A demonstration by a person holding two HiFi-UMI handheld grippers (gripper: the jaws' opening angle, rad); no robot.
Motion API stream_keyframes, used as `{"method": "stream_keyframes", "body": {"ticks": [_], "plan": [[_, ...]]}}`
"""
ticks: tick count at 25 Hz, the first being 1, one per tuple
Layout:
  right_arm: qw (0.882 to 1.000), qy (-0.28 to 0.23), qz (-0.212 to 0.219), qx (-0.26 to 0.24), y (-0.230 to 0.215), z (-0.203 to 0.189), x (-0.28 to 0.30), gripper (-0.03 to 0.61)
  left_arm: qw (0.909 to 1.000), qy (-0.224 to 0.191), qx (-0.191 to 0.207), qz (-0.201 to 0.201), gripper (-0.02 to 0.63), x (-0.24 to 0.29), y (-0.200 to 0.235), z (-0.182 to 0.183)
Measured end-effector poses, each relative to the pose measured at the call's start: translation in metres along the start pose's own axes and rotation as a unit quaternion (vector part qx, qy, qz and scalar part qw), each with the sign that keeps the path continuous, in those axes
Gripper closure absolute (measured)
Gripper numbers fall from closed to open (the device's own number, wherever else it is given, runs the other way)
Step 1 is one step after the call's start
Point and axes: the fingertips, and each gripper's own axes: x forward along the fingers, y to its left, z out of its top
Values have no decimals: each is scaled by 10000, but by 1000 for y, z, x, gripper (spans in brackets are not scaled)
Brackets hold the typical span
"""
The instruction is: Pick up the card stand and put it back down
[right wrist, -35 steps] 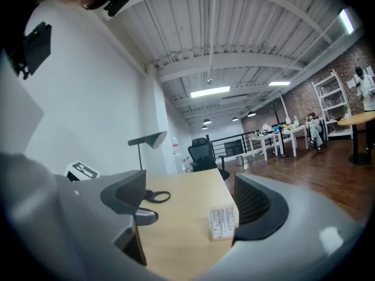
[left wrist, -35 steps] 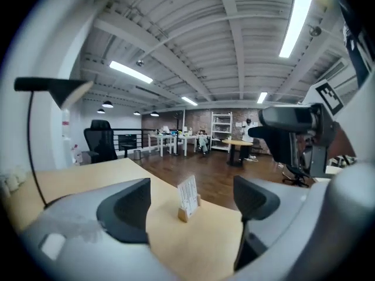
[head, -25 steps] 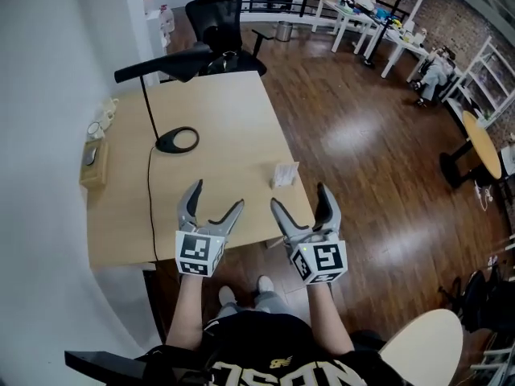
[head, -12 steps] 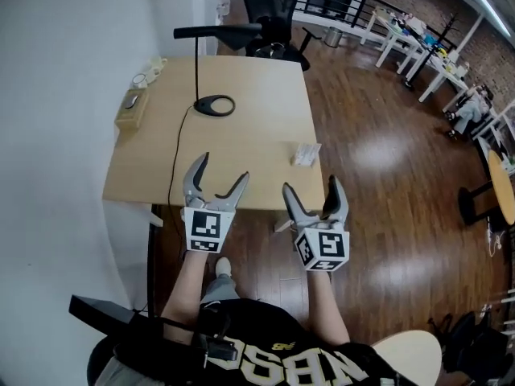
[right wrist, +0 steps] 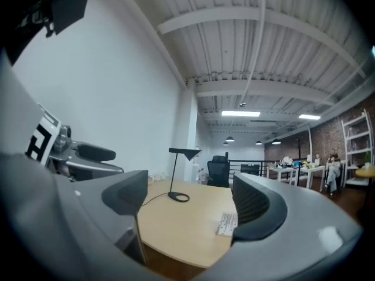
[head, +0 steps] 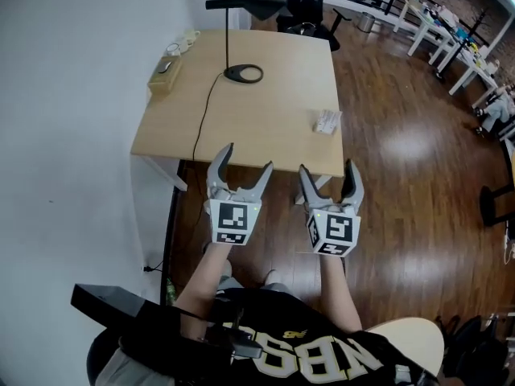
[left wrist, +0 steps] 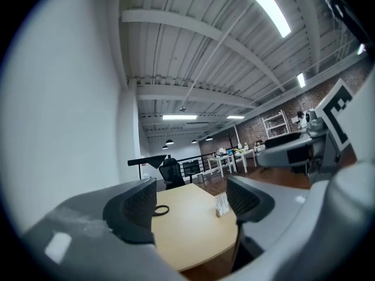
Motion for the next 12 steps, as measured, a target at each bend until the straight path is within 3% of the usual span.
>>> {"method": "stream_keyframes", "body": {"ticks": [4, 12], "plan": [[9999, -149, -50, 10, 20, 15, 15, 133, 9999, -99, -116, -36, 224, -9, 21, -2], [9991, -214, 373, 53, 77, 35, 31, 135, 9993, -149, -283, 193, 232, -29, 65, -3]]}}
